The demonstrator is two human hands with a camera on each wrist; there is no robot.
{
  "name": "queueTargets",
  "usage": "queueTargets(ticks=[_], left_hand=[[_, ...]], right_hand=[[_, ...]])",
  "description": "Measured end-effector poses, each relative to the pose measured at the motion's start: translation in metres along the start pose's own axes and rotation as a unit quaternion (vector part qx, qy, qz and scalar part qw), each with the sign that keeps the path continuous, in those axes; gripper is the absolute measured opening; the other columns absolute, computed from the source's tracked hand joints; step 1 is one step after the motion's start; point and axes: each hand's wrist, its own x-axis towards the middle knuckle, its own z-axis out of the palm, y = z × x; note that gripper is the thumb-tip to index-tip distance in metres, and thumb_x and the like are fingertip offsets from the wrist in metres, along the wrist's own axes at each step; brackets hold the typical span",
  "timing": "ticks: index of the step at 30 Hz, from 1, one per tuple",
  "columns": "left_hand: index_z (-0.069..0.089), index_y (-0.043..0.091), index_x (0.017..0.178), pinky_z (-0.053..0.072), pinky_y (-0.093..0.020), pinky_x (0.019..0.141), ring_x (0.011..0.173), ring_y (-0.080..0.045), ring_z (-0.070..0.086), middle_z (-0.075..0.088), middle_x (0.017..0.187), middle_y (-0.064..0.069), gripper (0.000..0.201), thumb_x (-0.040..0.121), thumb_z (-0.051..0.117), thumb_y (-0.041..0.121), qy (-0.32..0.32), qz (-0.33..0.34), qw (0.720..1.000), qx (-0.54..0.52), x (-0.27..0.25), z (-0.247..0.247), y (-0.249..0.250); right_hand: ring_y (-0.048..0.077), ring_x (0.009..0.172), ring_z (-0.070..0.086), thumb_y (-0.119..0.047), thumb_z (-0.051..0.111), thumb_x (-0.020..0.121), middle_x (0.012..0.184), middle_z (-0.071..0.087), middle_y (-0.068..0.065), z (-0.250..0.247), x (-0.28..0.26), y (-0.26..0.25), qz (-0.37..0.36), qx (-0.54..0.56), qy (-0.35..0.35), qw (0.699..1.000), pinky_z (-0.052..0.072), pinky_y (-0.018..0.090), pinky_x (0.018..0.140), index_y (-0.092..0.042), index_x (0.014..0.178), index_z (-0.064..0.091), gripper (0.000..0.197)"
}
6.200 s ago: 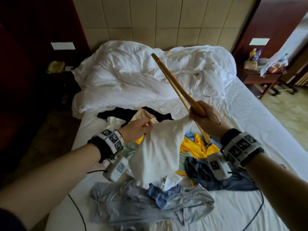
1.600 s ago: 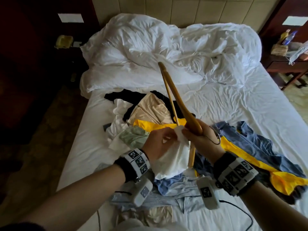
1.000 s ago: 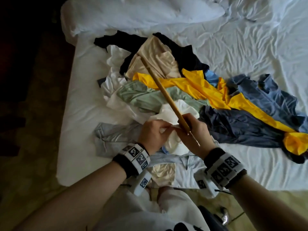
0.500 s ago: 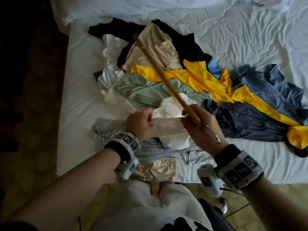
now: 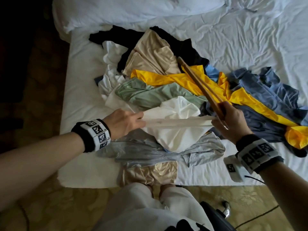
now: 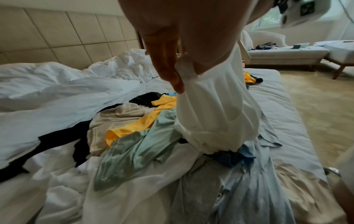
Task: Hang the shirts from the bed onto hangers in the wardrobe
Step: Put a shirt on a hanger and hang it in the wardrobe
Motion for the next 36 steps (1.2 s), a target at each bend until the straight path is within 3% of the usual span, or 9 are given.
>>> queueTargets(ticks=[4, 7, 12, 15, 19, 24, 29, 33, 36], left_hand=[[0.064, 0.021, 0.117, 0.049, -0.036, 0.044, 0.055, -0.033, 0.060, 0.061, 0.096, -0.006, 0.054, 0.073, 0.064, -0.009, 0.053, -0.199, 0.974, -0.092, 0.013, -0.018, 0.009], [0.057, 0.025, 0.134, 0.049, -0.037, 0.060, 0.078, -0.034, 0.064, 0.056, 0.113, -0.005, 0.067, 0.077, 0.059, -0.010, 0.066, -0.313, 0.939, -0.128, 0.030, -0.035, 0.014], [0.053, 0.023, 0.139, 0.047, -0.040, 0.067, 0.092, -0.039, 0.060, 0.054, 0.120, -0.010, 0.068, 0.077, 0.056, -0.005, 0.133, -0.333, 0.926, -0.115, 0.041, -0.080, -0.004], [0.051, 0.030, 0.140, 0.047, -0.042, 0.072, 0.095, -0.038, 0.058, 0.051, 0.120, -0.007, 0.066, 0.080, 0.059, 0.003, 0.150, -0.355, 0.919, -0.083, 0.041, -0.123, -0.021], [0.056, 0.029, 0.136, 0.046, -0.040, 0.070, 0.096, -0.031, 0.058, 0.049, 0.118, -0.004, 0.064, 0.077, 0.064, 0.005, 0.183, -0.342, 0.921, -0.026, 0.040, -0.177, -0.027], [0.060, 0.021, 0.133, 0.053, -0.051, 0.080, 0.098, -0.036, 0.058, 0.054, 0.110, -0.008, 0.062, 0.075, 0.058, 0.000, 0.256, -0.309, 0.915, -0.050, 0.025, -0.235, -0.036], [0.060, 0.010, 0.135, 0.051, -0.040, 0.094, 0.107, -0.025, 0.060, 0.058, 0.116, -0.009, 0.065, 0.073, 0.053, -0.010, 0.203, -0.235, 0.937, -0.160, 0.027, -0.213, -0.018], [0.079, 0.017, 0.081, 0.048, -0.013, 0.062, 0.065, -0.002, 0.061, 0.070, 0.072, 0.009, 0.011, 0.088, 0.069, 0.017, 0.312, -0.353, 0.850, -0.236, 0.034, -0.184, -0.011], [0.059, 0.014, 0.050, 0.035, -0.026, 0.051, 0.043, -0.014, 0.045, 0.048, 0.043, -0.003, 0.042, 0.091, 0.066, 0.022, 0.334, -0.410, 0.826, -0.197, 0.039, -0.168, -0.016]], right_hand=[[0.032, 0.073, 0.058, -0.005, 0.076, 0.069, 0.073, 0.058, 0.002, 0.001, -0.013, 0.005, 0.098, 0.039, -0.037, 0.994, 0.048, 0.044, 0.068, -0.007, 0.090, 0.057, 0.028], [0.028, 0.069, 0.056, -0.021, 0.073, 0.065, 0.069, 0.056, -0.001, -0.001, -0.019, 0.000, 0.117, 0.094, -0.063, 0.987, 0.050, 0.050, 0.072, -0.013, 0.086, 0.057, 0.028], [0.022, 0.067, 0.059, -0.033, 0.064, 0.064, 0.071, 0.062, 0.000, -0.030, -0.011, -0.008, 0.124, 0.124, 0.000, 0.984, 0.050, 0.044, 0.067, -0.019, 0.081, 0.059, 0.022], [-0.001, 0.055, 0.054, -0.027, 0.067, 0.069, 0.068, 0.060, -0.004, -0.064, 0.009, -0.023, 0.111, 0.146, 0.054, 0.982, 0.046, 0.026, 0.059, -0.017, 0.086, 0.062, 0.020], [-0.003, 0.042, 0.047, -0.008, 0.067, 0.081, 0.063, 0.055, -0.001, -0.111, 0.047, -0.056, 0.082, 0.212, 0.153, 0.962, 0.037, 0.010, 0.044, -0.015, 0.092, 0.065, 0.013], [-0.006, 0.050, 0.048, -0.011, 0.066, 0.073, 0.053, 0.056, -0.022, -0.159, 0.072, -0.099, 0.020, 0.244, 0.245, 0.938, 0.037, 0.010, 0.054, -0.029, 0.074, 0.058, 0.020], [0.005, 0.059, 0.053, -0.023, 0.061, 0.068, 0.059, 0.059, -0.011, -0.140, 0.076, -0.106, 0.032, 0.214, 0.211, 0.953, 0.043, 0.027, 0.063, -0.026, 0.074, 0.067, 0.009], [0.016, 0.061, 0.053, -0.016, 0.068, 0.074, 0.063, 0.058, -0.005, -0.119, 0.075, -0.102, 0.030, 0.204, 0.170, 0.964, 0.044, 0.033, 0.062, -0.014, 0.081, 0.068, 0.007], [0.007, 0.059, 0.050, -0.005, 0.067, 0.082, 0.066, 0.060, 0.001, -0.110, 0.072, -0.100, -0.007, 0.158, 0.142, 0.977, 0.041, 0.020, 0.056, -0.011, 0.085, 0.069, 0.007]])
